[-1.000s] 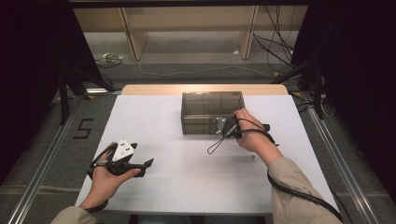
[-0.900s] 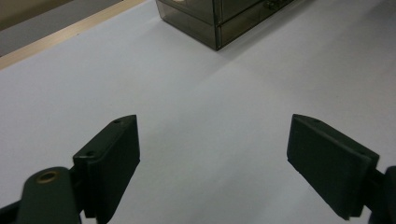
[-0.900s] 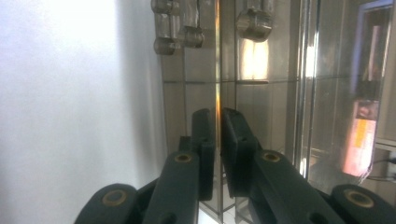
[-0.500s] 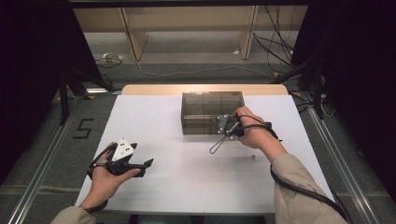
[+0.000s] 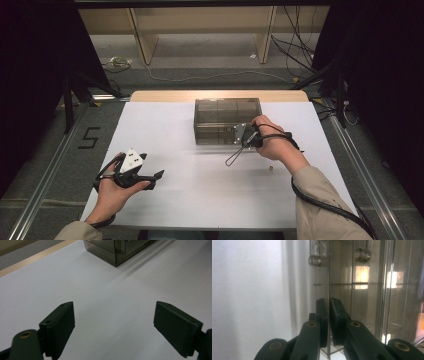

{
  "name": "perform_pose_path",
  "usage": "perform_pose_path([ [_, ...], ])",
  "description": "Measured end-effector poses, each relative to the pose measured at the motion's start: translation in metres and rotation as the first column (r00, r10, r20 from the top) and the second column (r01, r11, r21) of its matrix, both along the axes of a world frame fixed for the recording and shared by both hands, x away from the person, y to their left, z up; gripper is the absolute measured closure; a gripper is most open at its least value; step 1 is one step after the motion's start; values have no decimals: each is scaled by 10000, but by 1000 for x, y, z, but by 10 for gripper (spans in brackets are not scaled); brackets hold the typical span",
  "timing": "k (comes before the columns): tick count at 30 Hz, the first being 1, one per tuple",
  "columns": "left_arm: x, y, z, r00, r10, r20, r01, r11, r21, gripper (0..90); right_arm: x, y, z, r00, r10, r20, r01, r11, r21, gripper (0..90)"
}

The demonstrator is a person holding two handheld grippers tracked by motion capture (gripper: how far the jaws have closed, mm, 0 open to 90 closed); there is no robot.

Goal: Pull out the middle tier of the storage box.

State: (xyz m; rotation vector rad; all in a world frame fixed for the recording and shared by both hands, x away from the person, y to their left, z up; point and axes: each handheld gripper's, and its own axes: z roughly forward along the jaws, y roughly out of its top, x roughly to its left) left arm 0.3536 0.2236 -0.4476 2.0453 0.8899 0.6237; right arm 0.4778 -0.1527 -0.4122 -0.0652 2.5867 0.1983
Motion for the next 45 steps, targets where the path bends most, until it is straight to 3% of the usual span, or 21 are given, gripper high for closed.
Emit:
perform_pose_path([
  [18, 0, 0, 0, 10000, 11, 40, -11, 10000, -46, 173, -4, -2, 2, 9991, -91, -424, 96, 9999, 118, 873],
  [45, 0, 1, 1, 10000, 43, 61, -43, 10000, -20, 172, -6, -4, 4, 9976, -126, -685, 141, 9997, 215, 880],
])
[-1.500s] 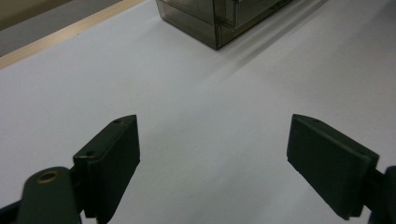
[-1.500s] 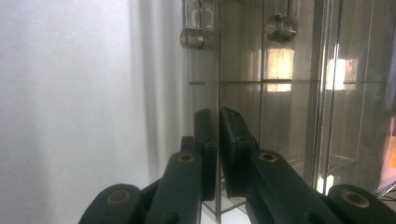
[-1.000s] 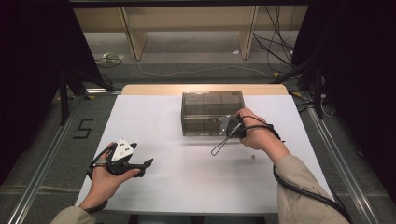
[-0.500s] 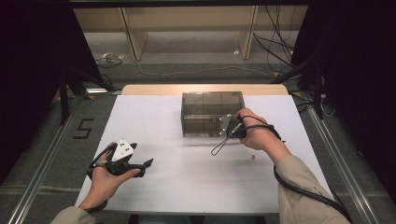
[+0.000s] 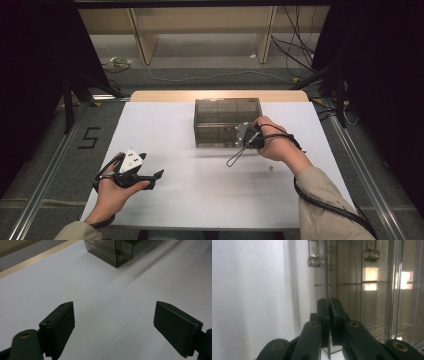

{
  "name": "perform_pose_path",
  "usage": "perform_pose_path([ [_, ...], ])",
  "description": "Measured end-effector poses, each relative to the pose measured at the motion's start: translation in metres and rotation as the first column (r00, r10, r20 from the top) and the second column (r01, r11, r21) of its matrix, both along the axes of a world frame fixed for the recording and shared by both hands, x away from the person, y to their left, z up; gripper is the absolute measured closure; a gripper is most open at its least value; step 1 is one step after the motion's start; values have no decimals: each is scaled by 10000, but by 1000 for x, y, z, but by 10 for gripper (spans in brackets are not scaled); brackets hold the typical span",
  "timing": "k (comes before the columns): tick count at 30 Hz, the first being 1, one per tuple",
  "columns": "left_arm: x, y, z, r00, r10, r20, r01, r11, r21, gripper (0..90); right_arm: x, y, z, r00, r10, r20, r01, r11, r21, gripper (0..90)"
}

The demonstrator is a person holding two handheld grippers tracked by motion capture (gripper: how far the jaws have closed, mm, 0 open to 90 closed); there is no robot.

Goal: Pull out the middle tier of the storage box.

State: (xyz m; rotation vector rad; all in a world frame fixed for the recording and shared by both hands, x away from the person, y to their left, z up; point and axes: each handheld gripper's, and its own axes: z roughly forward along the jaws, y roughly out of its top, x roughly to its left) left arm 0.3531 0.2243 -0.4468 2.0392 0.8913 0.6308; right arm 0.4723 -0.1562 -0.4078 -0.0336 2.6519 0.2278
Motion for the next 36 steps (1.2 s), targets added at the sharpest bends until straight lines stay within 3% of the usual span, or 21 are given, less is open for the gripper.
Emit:
perform_pose_path([
  [36, 0, 0, 0, 10000, 7, -8, -7, 10000, 3, 172, -7, -4, 0, 9996, -71, -281, 80, 9995, 322, 885],
])
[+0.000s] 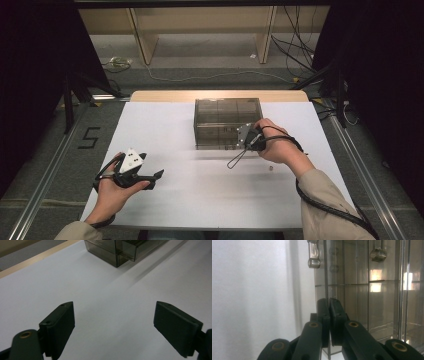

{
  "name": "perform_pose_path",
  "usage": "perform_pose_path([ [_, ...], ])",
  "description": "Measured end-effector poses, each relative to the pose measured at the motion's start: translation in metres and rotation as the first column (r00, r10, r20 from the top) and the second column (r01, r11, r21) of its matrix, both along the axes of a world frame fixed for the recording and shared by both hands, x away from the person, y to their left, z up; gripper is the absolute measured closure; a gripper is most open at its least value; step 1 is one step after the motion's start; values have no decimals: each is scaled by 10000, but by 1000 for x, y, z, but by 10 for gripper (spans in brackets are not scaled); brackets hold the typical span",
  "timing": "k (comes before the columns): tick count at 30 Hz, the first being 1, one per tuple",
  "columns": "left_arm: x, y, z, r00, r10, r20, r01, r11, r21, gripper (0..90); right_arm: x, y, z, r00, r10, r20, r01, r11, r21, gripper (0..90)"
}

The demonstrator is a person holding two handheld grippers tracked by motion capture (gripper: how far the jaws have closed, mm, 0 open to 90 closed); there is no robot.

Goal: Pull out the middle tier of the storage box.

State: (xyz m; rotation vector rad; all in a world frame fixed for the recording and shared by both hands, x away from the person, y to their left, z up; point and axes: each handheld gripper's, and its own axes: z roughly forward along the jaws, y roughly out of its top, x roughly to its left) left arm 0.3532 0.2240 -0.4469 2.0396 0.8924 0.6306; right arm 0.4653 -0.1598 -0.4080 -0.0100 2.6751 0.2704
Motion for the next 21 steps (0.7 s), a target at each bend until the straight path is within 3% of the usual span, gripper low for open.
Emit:
perform_pose_path([
  [21, 0, 0, 0, 10000, 7, 12, -7, 10000, 24, 172, -5, -4, 0, 9998, 106, -169, -102, 9997, 237, 886],
])
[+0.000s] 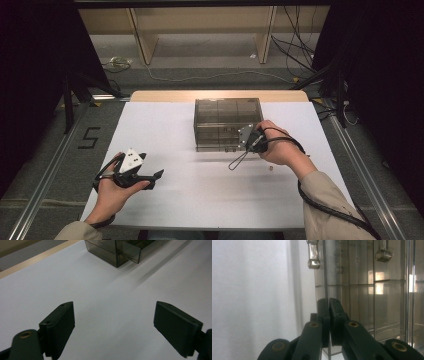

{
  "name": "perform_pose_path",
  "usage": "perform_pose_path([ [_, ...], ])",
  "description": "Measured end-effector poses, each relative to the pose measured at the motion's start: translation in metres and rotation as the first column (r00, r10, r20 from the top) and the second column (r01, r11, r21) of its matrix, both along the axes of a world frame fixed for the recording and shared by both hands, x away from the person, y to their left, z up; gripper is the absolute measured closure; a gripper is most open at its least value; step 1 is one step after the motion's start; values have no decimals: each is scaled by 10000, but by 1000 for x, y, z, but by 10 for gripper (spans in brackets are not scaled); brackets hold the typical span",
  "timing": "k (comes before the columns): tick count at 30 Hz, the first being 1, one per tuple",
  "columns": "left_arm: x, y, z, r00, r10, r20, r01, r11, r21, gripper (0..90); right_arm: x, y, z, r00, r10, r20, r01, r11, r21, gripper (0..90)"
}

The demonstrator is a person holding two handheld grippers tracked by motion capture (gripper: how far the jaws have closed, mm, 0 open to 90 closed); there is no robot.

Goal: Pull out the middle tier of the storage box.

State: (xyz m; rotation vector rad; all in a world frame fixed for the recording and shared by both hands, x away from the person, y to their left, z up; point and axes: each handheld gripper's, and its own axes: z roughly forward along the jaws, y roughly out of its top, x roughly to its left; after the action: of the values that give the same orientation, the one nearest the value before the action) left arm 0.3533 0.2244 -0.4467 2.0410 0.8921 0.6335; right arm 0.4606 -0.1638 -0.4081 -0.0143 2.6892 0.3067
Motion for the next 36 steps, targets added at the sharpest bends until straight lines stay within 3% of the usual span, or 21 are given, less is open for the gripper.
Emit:
perform_pose_path([
  [12, 0, 0, 0, 10000, 2, 13, -2, 10000, 5, 172, -3, -3, 0, 9999, -73, -128, 76, 9997, 238, 887],
  [36, 0, 0, 0, 10000, -3, 7, 3, 10000, 34, 172, -8, -3, -1, 9997, 131, -230, -125, 9996, 243, 888],
])
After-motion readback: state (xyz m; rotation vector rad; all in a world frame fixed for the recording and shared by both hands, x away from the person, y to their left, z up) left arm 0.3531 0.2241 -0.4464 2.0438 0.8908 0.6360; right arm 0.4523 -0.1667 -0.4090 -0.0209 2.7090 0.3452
